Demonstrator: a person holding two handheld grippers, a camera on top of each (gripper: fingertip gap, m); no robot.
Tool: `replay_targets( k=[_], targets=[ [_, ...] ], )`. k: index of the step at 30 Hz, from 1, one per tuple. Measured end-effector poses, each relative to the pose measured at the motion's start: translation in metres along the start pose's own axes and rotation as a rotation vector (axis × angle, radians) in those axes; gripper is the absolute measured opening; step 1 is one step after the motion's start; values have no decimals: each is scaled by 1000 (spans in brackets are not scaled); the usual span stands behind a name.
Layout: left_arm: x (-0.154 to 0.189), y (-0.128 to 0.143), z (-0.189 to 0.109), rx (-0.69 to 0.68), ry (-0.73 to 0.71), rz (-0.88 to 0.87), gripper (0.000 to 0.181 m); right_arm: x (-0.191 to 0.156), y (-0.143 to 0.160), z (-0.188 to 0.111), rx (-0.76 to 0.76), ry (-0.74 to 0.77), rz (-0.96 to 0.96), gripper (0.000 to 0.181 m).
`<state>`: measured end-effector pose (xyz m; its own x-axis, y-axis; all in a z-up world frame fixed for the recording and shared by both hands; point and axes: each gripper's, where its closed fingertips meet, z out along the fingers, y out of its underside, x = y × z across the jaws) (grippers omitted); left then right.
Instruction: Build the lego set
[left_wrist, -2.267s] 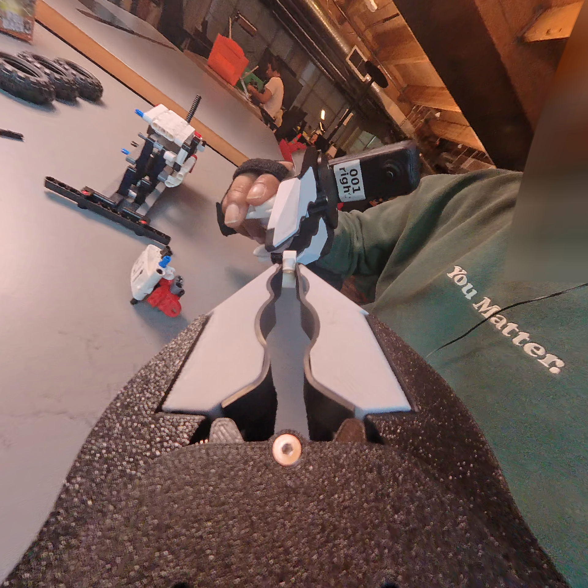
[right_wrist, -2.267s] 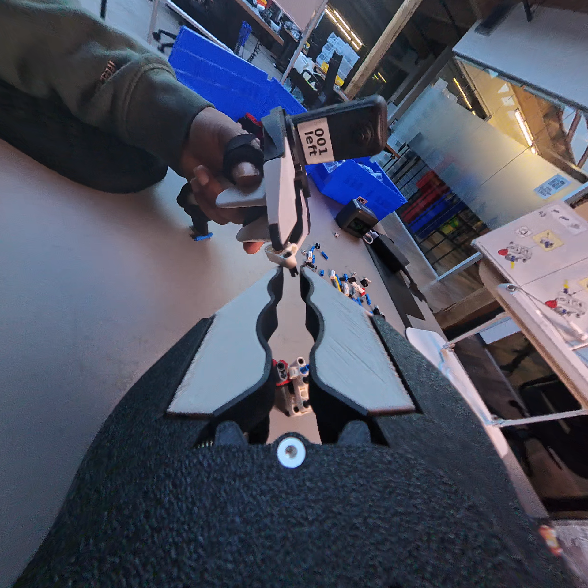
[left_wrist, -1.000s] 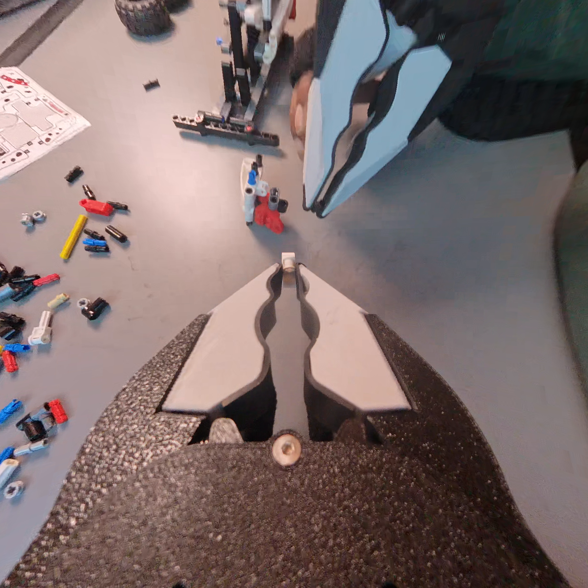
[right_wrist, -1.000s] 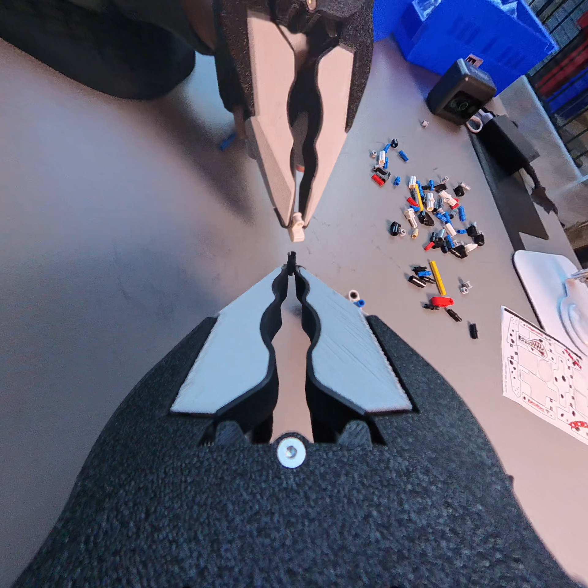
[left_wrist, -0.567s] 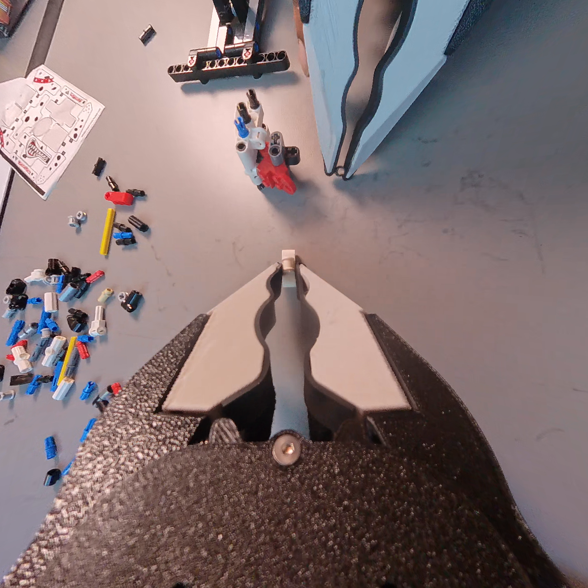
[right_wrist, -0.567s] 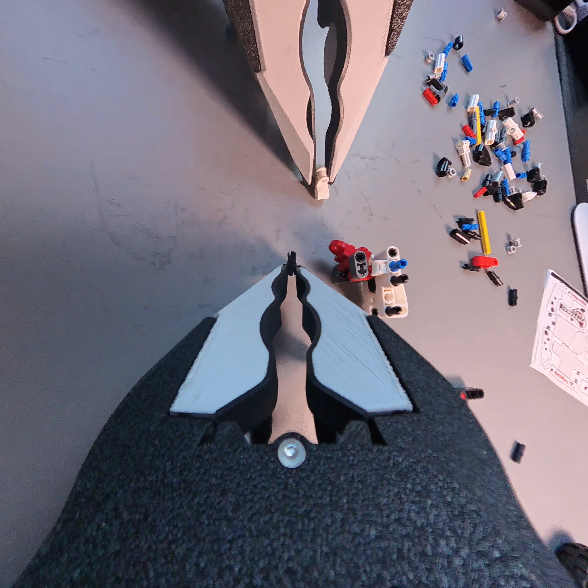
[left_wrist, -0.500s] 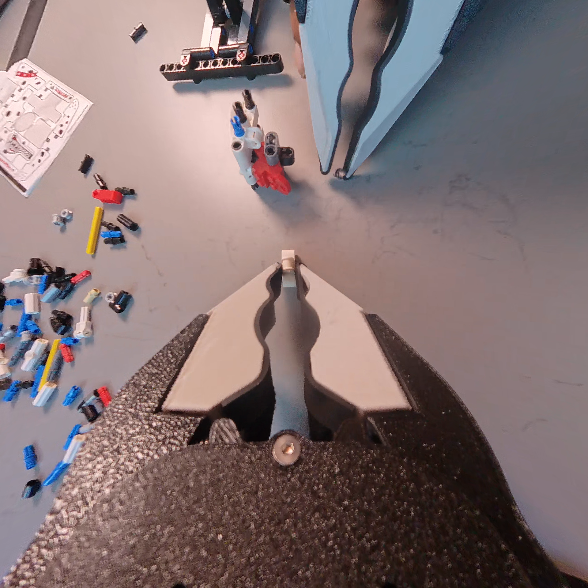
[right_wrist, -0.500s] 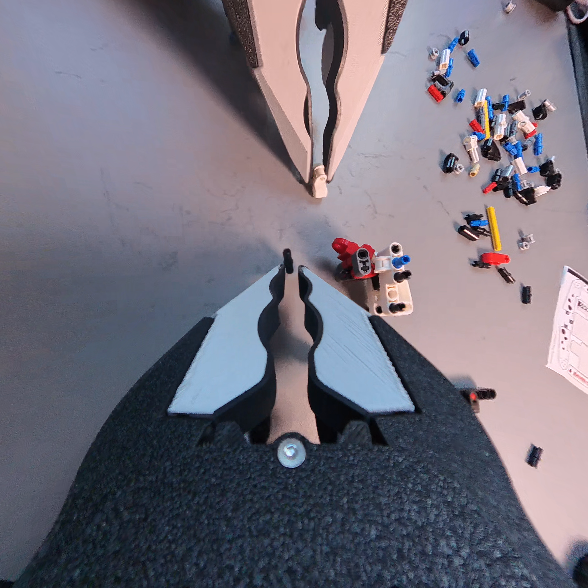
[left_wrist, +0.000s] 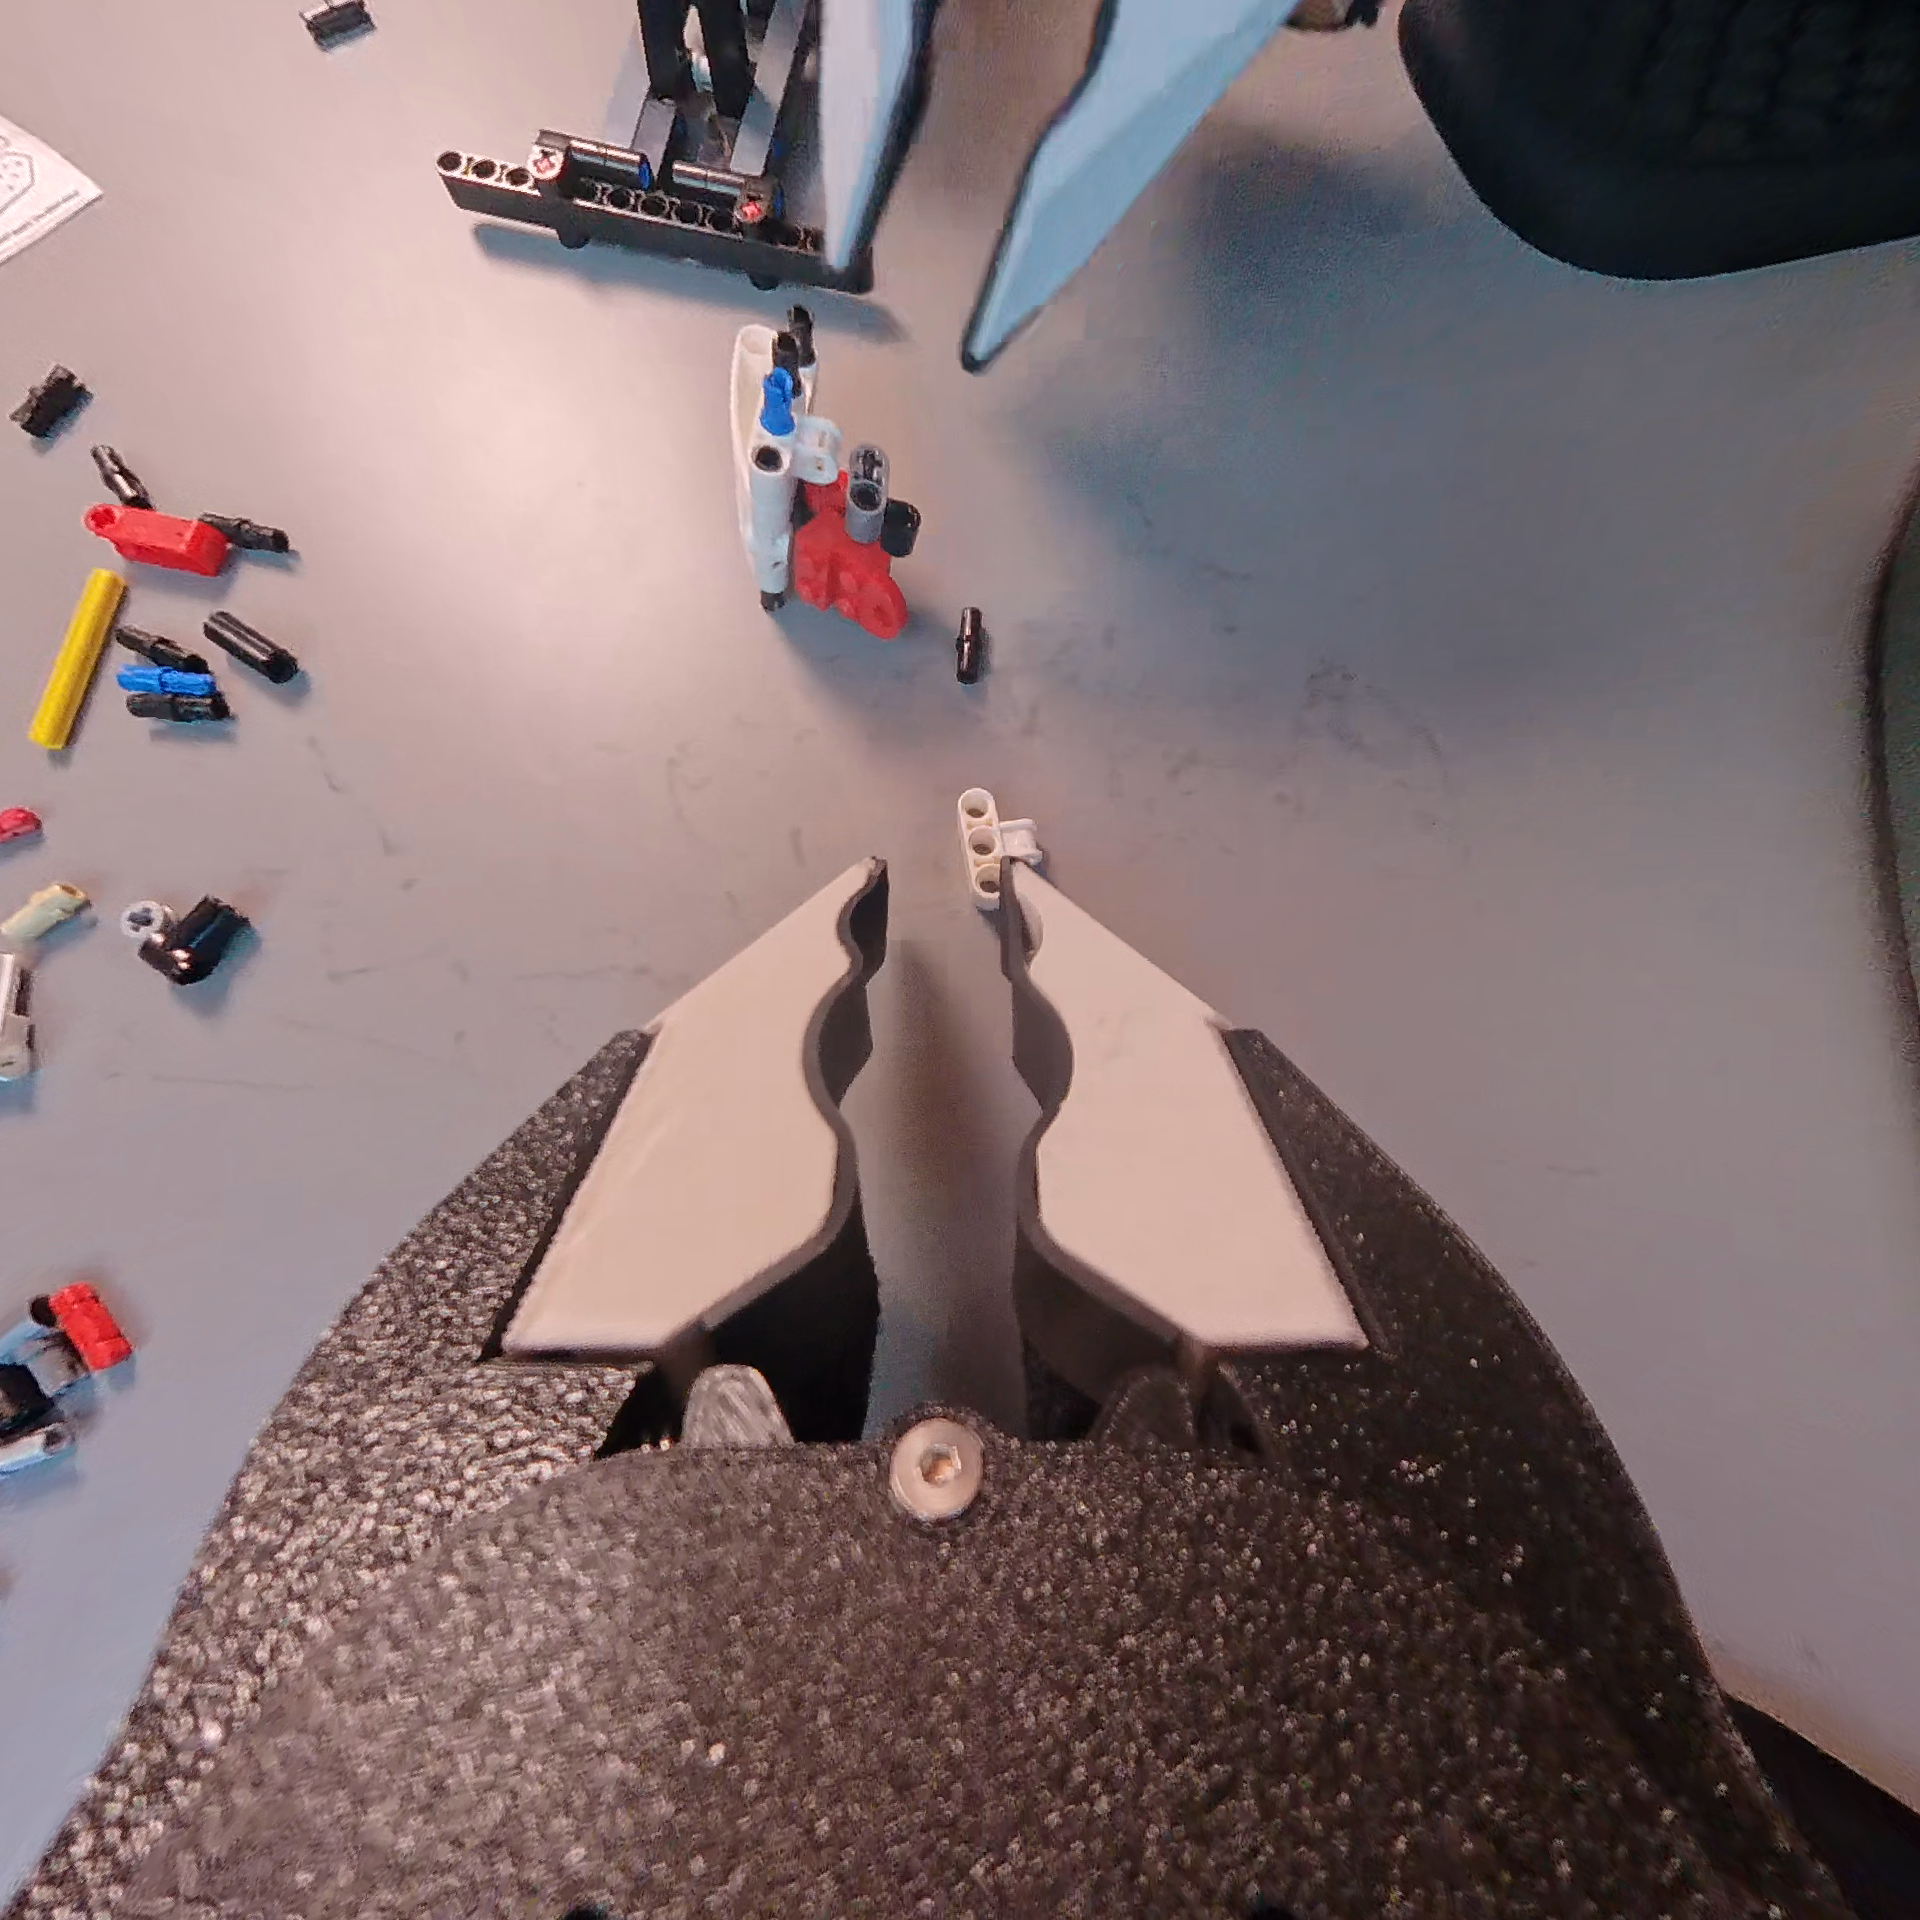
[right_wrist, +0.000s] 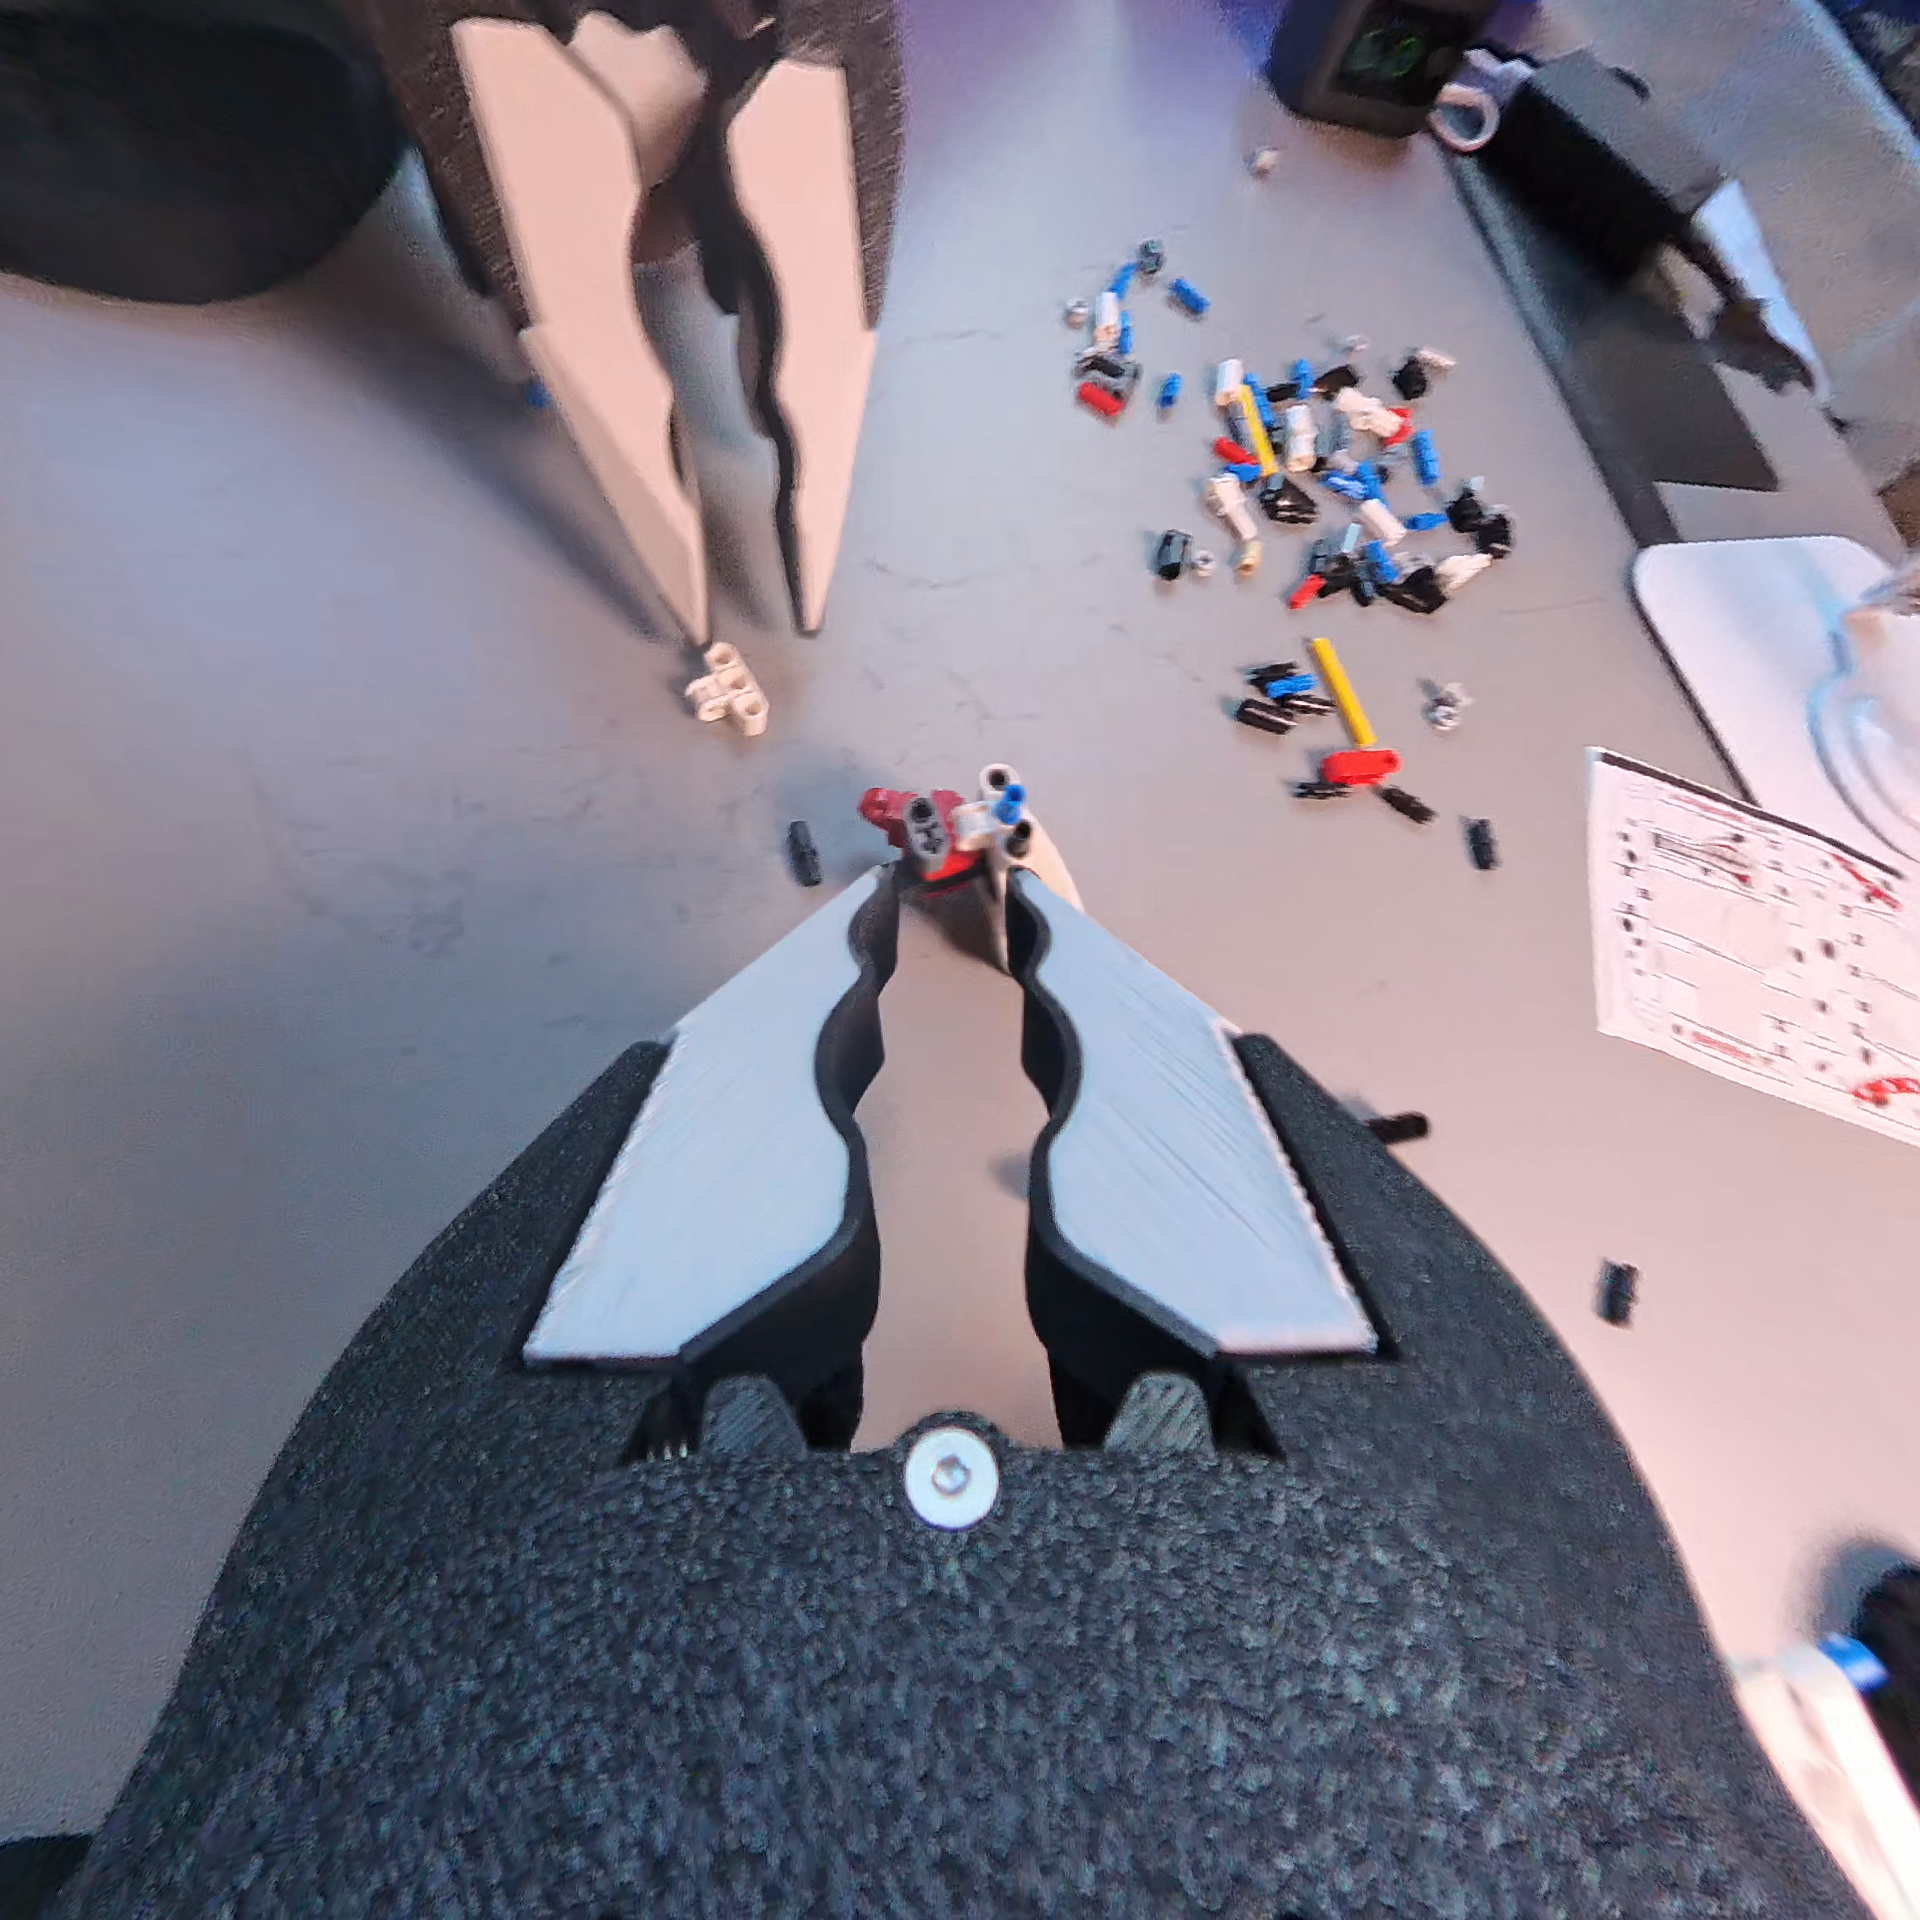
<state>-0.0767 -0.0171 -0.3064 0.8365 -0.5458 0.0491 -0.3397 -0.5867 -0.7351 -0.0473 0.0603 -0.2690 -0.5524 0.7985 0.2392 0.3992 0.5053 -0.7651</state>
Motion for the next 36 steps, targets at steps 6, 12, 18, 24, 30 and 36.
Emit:
replay_targets(
  k=[6, 12, 18, 24, 30, 36],
  targets=[
    [-6, -6, 1, 22, -32, -12, 21, 19, 10, 15, -156, 34, -18, 40],
    [-16, -11, -11, 91, -61, -42, 28, 6, -16, 38, -86, 1, -299, 16],
    [6, -52, -50, 425, 200, -99, 53, -18, -98, 8, 436, -74, -179, 16],
    [25, -83, -67, 588, 174, 34, 73, -5, -128, -10, 670, -135, 195, 16],
    [22, -99, -91, 733, 266, -104, 38, -21, -119, -5, 653, -194, 126, 15],
    [4, -69, -57, 471, 122, -116, 34, -17, -76, 23, 371, -124, -1, 24]
  ],
)
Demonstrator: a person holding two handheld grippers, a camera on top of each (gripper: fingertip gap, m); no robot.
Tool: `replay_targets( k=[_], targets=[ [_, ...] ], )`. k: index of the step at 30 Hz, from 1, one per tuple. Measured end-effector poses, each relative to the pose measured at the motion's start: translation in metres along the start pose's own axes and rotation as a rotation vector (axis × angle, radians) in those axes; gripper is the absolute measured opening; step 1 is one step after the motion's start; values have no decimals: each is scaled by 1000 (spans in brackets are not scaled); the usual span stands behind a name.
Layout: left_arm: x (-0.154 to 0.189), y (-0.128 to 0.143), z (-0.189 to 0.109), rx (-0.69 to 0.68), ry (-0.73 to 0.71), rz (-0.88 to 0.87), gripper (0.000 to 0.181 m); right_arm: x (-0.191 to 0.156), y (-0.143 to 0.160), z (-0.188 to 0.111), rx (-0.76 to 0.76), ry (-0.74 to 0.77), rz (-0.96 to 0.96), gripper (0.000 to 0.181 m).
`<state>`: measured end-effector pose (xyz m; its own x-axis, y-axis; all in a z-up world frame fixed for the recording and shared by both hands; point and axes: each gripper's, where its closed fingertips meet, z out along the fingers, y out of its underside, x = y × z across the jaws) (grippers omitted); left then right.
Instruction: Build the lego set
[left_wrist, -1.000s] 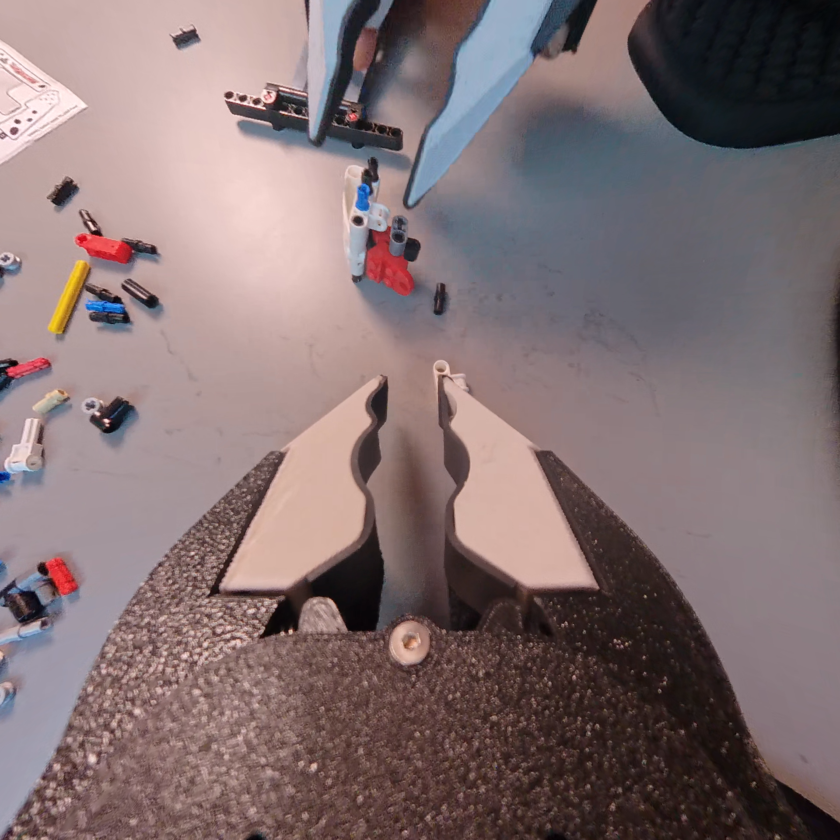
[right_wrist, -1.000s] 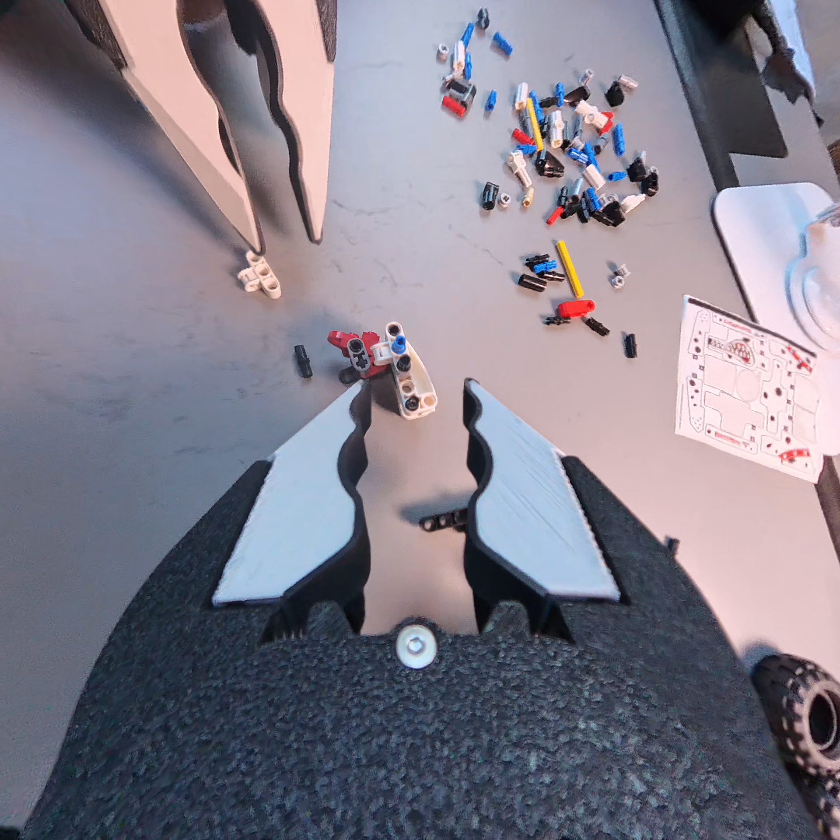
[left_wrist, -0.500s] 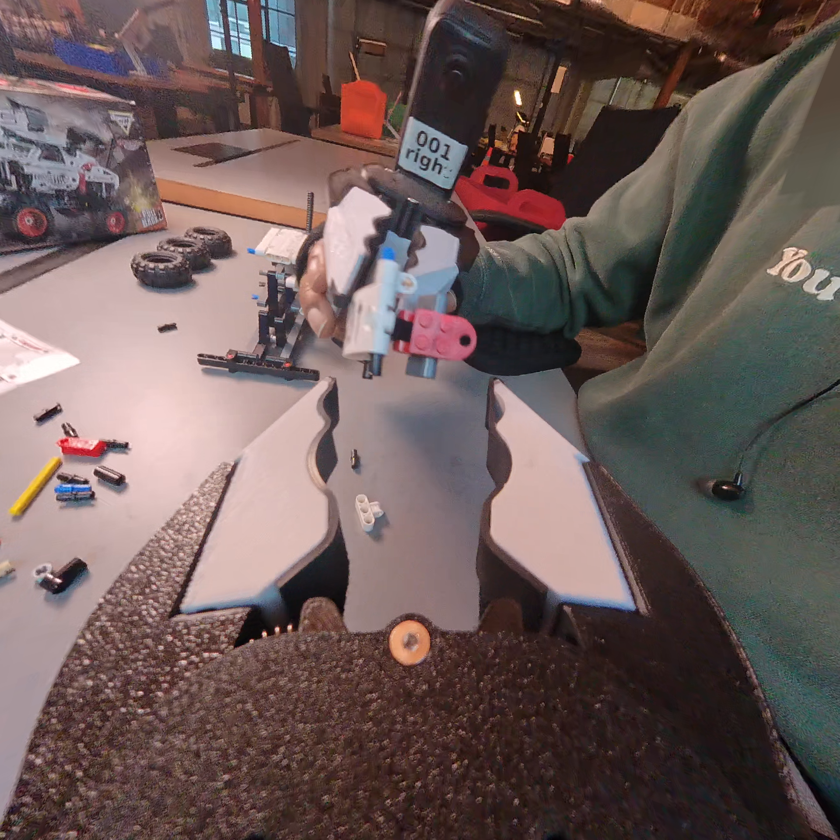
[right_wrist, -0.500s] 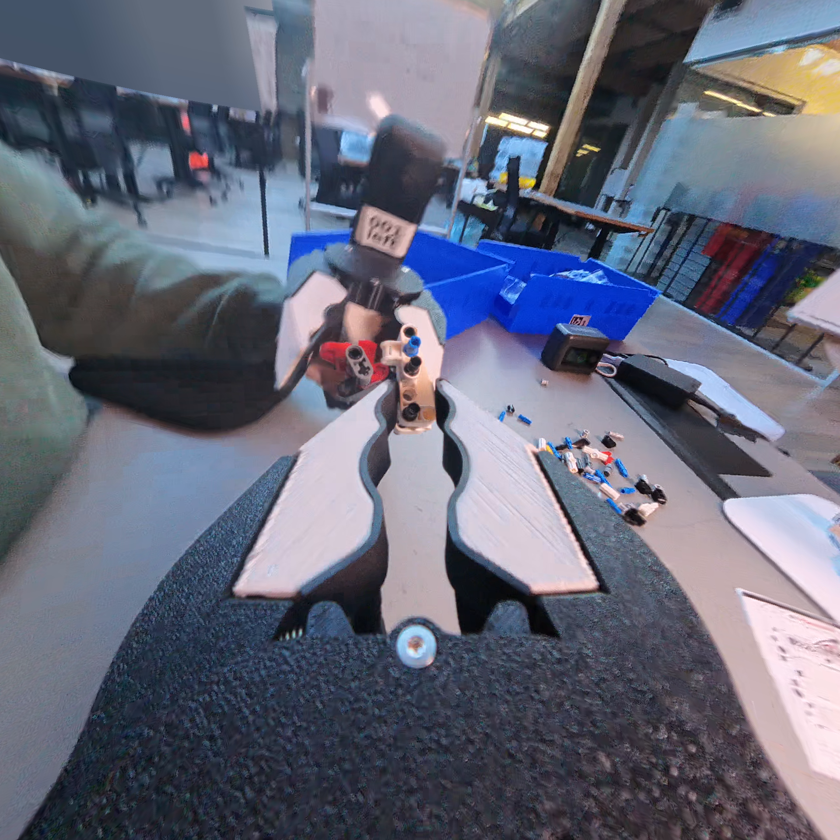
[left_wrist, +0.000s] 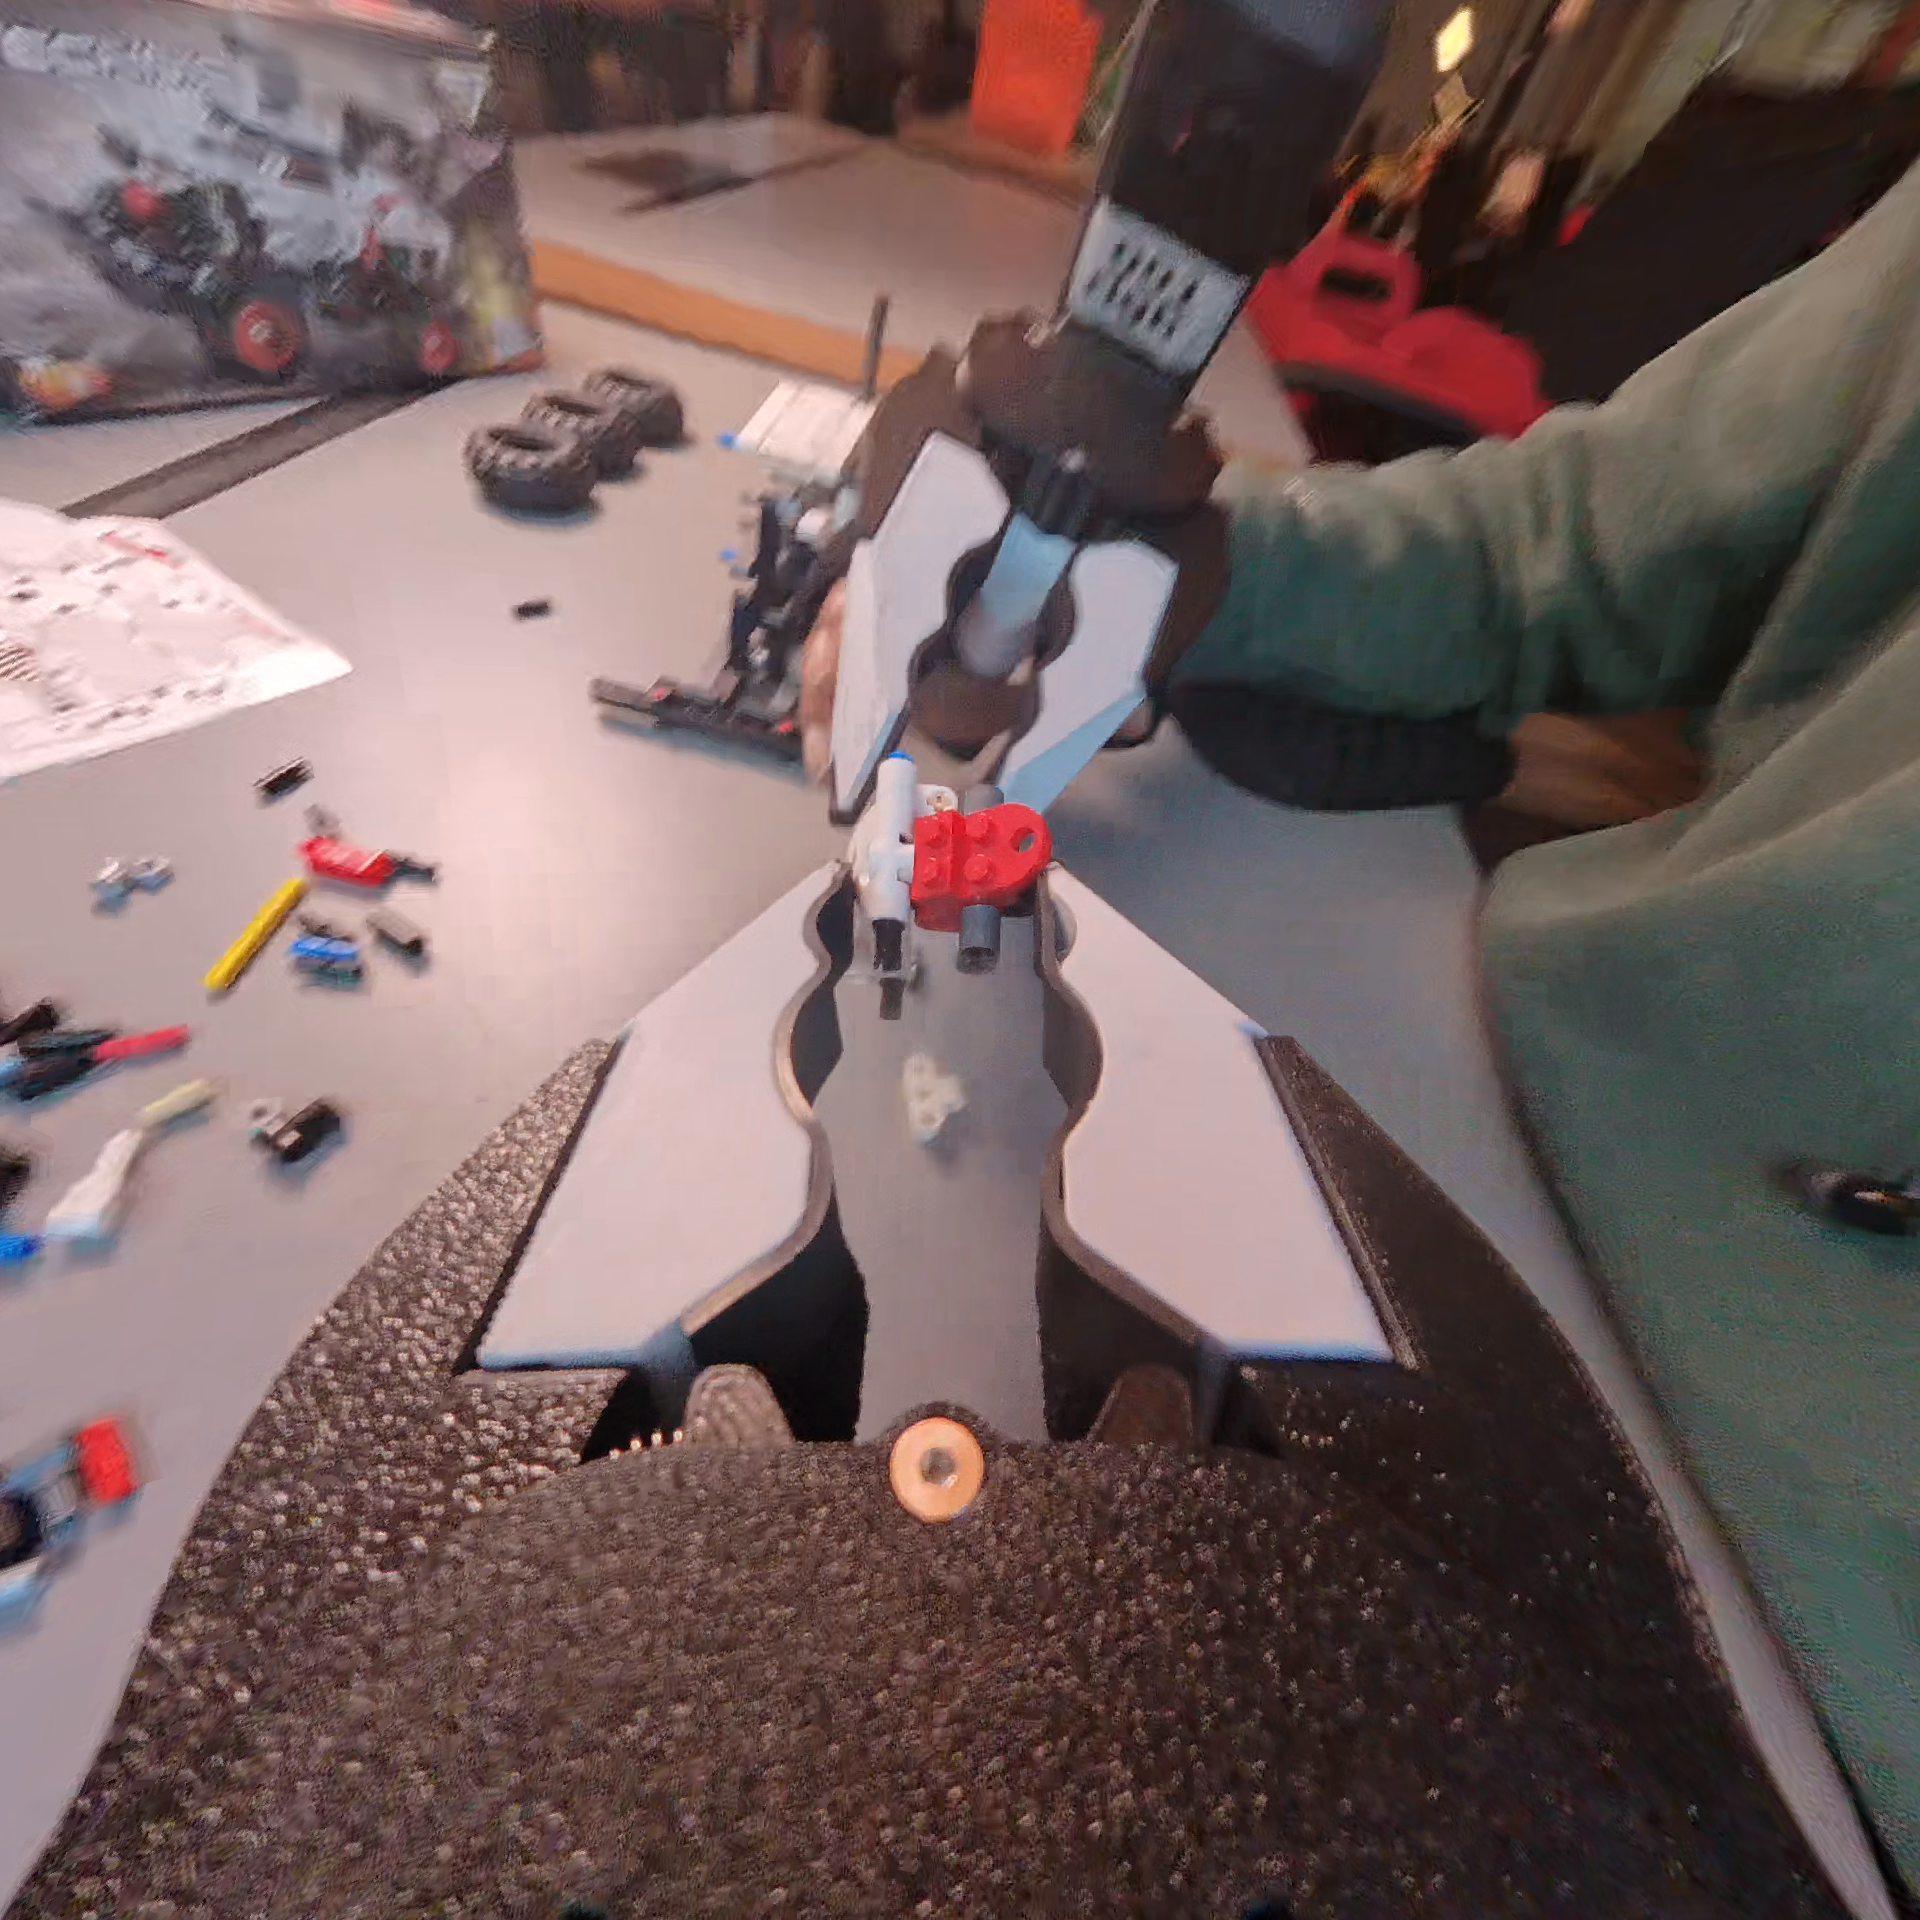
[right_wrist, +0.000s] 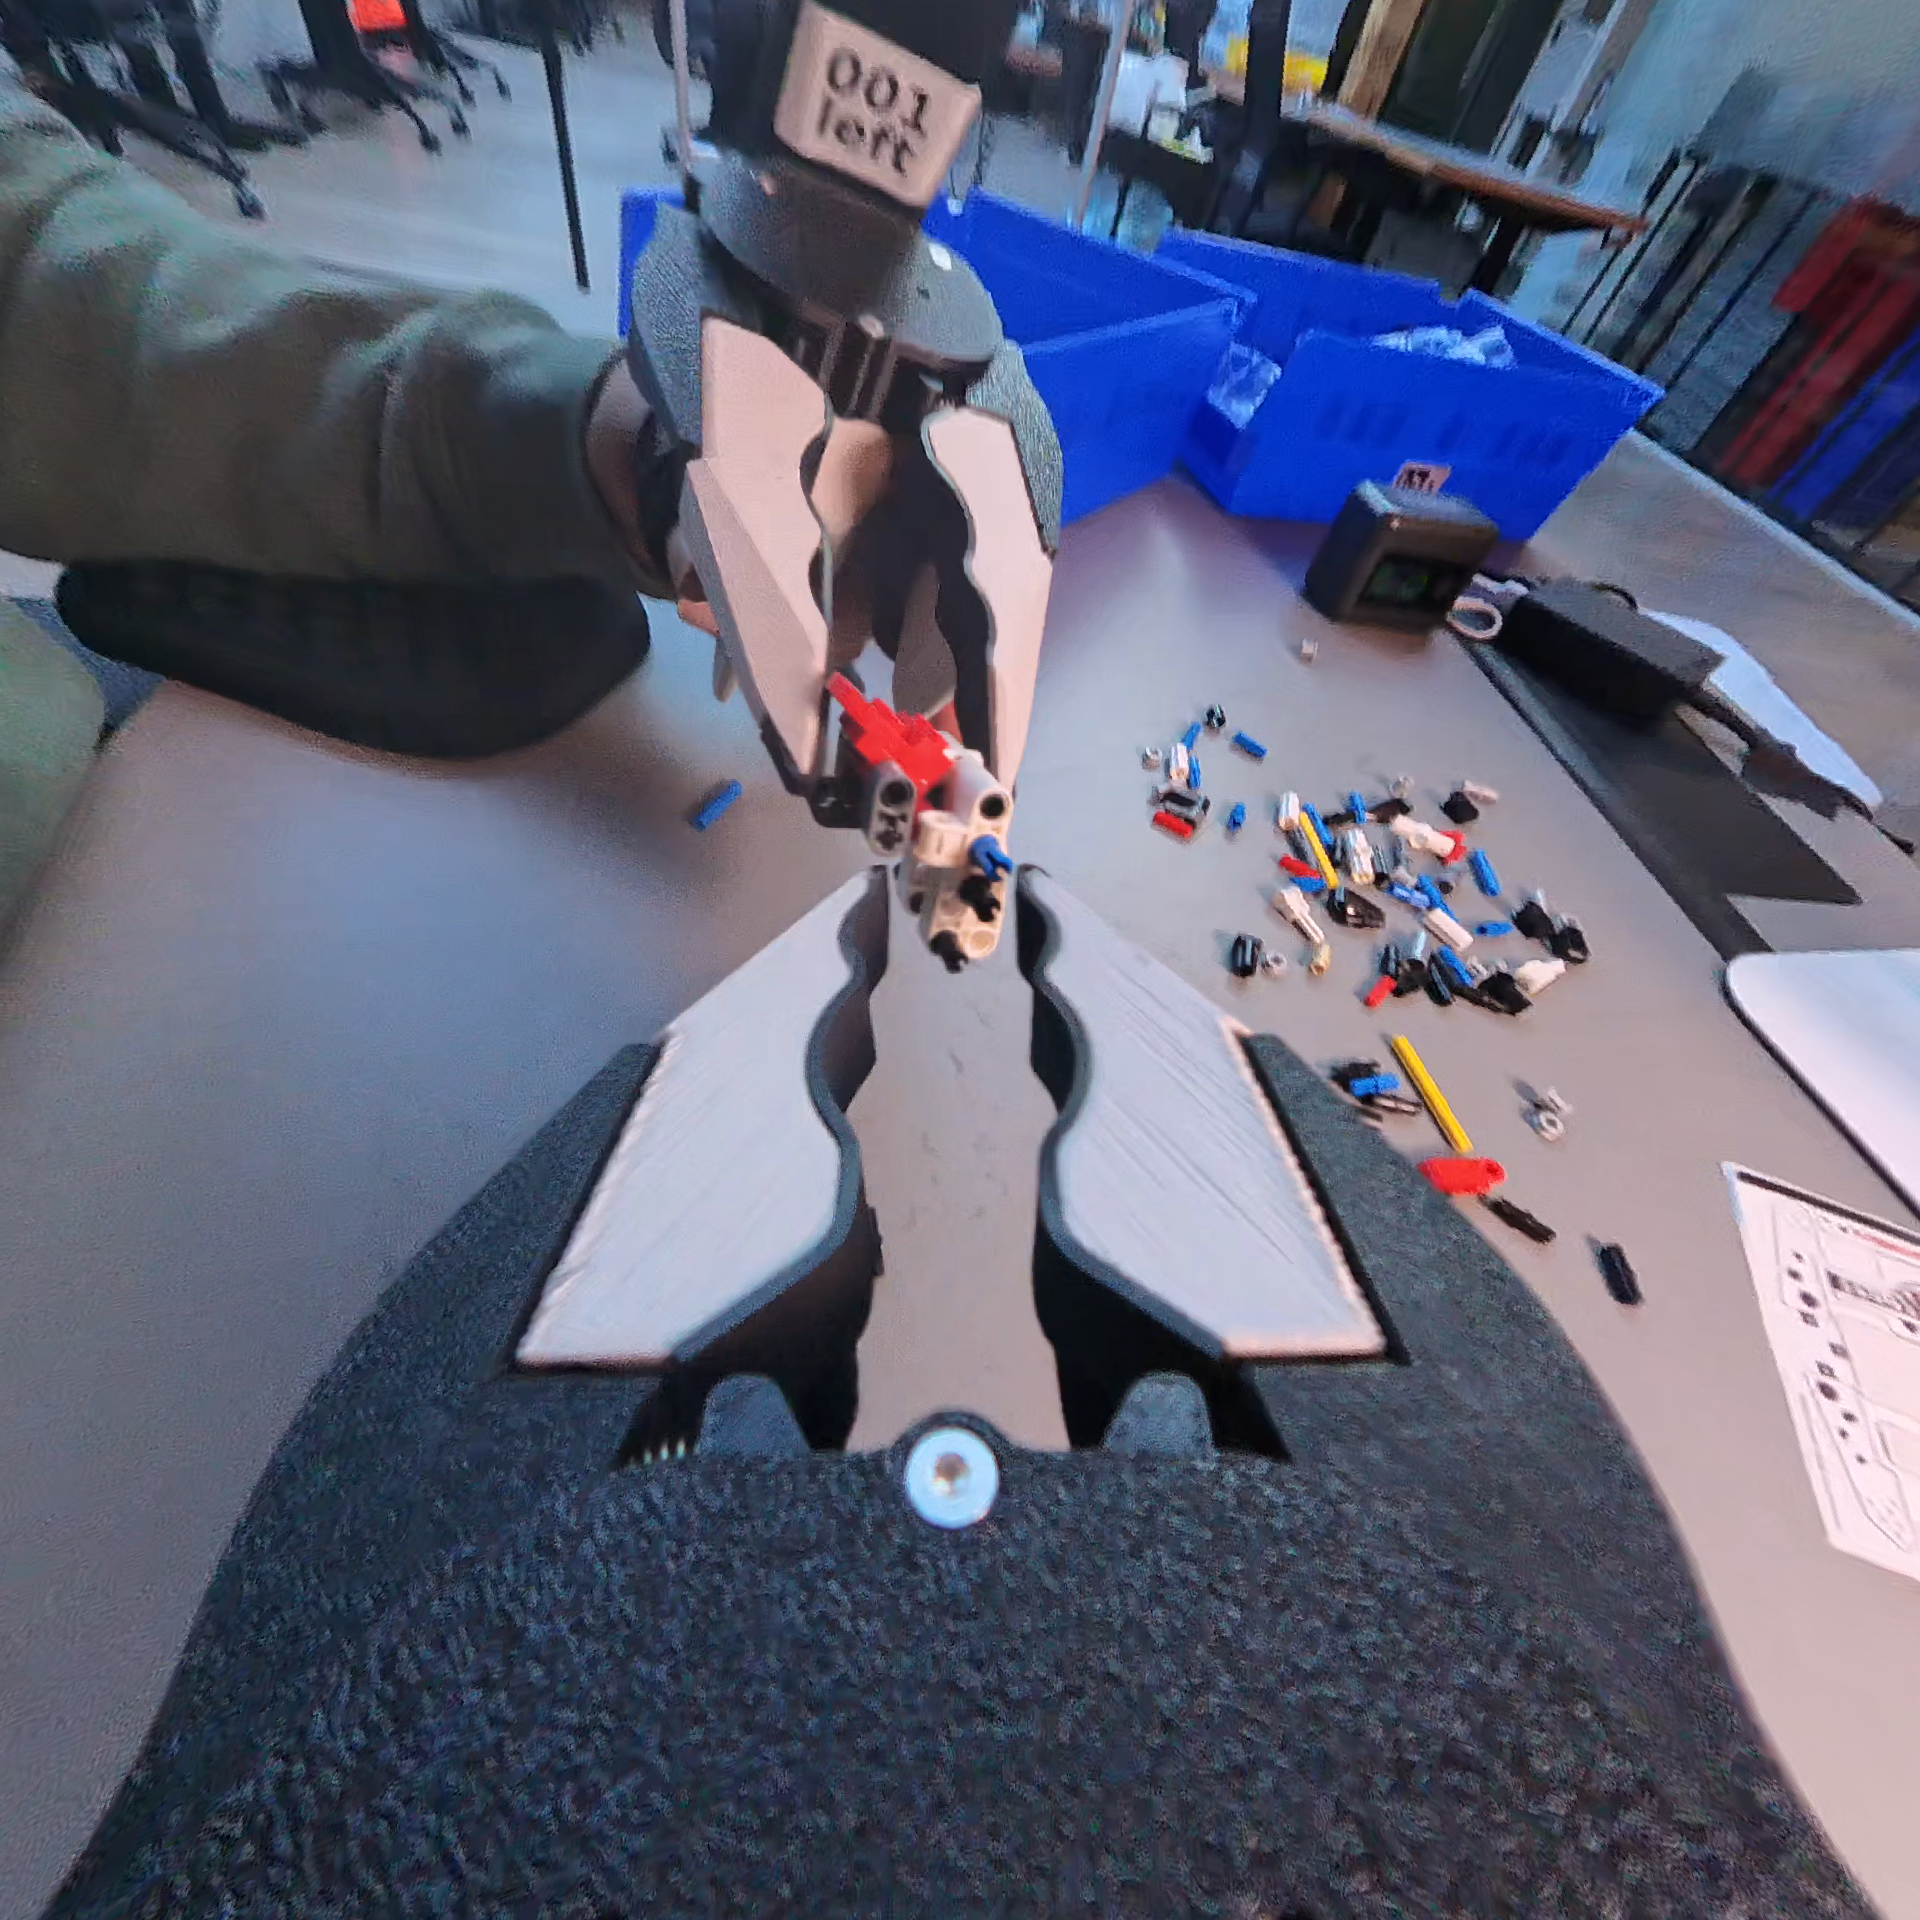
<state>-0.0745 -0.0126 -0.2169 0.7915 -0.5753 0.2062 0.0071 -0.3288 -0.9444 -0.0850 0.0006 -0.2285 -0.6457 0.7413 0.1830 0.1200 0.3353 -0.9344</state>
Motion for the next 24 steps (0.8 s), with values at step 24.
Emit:
replay_targets(
  k=[24],
  targets=[
    [-36, 49, 18, -543, -67, -73, 46, 7, 73, -1, -426, 104, -256, 8]
  ],
)
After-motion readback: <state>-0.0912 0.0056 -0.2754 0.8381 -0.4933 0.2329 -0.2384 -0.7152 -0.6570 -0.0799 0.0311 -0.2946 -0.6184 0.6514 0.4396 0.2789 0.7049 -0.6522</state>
